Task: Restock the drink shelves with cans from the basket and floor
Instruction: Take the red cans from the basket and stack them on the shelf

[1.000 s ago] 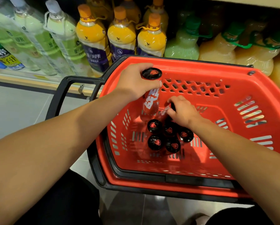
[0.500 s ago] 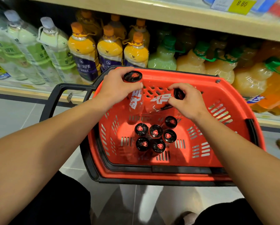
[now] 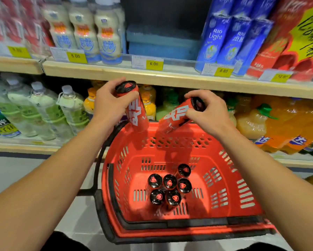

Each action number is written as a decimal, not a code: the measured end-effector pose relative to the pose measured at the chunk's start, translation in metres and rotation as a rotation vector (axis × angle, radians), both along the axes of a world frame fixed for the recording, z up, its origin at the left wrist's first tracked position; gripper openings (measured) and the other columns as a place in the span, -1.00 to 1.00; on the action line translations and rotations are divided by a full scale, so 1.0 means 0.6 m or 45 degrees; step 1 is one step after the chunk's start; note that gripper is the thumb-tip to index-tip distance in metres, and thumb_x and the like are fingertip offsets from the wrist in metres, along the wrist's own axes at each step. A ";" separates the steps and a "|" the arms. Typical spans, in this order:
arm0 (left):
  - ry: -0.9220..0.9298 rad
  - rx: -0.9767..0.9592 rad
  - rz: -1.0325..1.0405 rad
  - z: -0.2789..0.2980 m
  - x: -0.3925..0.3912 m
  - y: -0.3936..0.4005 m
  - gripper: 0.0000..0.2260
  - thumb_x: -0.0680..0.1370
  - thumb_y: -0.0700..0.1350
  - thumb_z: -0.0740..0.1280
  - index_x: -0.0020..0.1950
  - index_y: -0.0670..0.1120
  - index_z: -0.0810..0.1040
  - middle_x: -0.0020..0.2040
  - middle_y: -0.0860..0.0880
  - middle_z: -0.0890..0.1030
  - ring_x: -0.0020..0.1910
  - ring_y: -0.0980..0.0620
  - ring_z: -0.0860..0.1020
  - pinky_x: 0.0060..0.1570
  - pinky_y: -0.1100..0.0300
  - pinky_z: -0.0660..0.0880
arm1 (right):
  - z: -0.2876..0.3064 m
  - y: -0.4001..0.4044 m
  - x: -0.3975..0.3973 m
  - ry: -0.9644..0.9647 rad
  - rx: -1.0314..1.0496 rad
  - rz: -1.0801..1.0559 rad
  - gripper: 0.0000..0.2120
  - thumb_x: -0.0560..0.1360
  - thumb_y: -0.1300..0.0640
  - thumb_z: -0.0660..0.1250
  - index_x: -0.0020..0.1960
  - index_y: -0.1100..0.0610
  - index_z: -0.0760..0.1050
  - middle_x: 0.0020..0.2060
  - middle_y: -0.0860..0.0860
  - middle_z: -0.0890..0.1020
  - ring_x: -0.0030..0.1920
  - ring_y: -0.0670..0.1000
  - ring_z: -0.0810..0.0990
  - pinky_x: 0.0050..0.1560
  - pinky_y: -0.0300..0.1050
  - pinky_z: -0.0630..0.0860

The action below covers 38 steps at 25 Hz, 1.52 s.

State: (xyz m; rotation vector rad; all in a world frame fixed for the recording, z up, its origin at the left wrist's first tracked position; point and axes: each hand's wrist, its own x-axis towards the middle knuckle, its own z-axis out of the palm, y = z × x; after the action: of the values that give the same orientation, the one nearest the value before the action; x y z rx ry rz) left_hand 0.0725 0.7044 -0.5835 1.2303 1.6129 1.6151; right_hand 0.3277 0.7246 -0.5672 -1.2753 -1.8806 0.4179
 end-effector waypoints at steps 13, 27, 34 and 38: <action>-0.008 0.203 0.066 0.221 -0.049 0.054 -0.59 0.34 0.05 0.50 0.17 0.08 0.60 0.03 0.09 0.65 0.00 0.10 0.64 -0.01 0.02 0.63 | 0.215 0.082 -0.066 0.036 0.430 0.070 -0.66 0.34 0.14 0.37 0.10 -0.04 0.58 0.01 -0.15 0.55 0.01 -0.22 0.48 0.05 -0.49 0.34; -0.057 0.141 0.079 0.245 -0.060 0.106 -0.52 0.37 0.04 0.52 0.28 0.08 0.55 0.12 0.12 0.59 0.07 0.12 0.58 0.03 0.02 0.62 | 0.257 0.223 -0.140 -0.046 0.493 -0.004 -0.65 0.37 0.14 0.40 0.16 0.04 0.59 0.07 0.00 0.60 0.01 -0.20 0.45 0.02 -0.60 0.23; -0.066 0.162 0.047 0.267 -0.070 0.120 -0.55 0.37 0.04 0.51 0.25 0.11 0.55 0.08 0.17 0.57 0.06 0.10 0.59 0.03 0.00 0.62 | 0.319 0.250 -0.169 -0.212 0.491 0.047 -0.62 0.35 0.09 0.39 0.17 -0.01 0.58 0.06 -0.04 0.62 0.08 -0.04 0.54 0.10 -0.31 0.39; -0.057 0.160 0.062 0.266 -0.072 0.125 -0.52 0.38 0.05 0.51 0.28 0.10 0.54 0.12 0.13 0.57 0.08 0.10 0.58 0.03 0.01 0.62 | 0.324 0.288 -0.197 -0.232 0.384 0.123 -0.56 0.36 0.08 0.41 0.23 -0.02 0.53 0.15 0.01 0.60 0.15 0.02 0.54 0.10 -0.26 0.40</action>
State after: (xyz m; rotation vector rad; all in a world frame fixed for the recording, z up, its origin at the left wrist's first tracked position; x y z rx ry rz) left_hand 0.0294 0.7796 -0.4242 1.2168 1.5457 1.7850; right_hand 0.2094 0.8972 -0.3730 -1.0519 -2.0720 0.0621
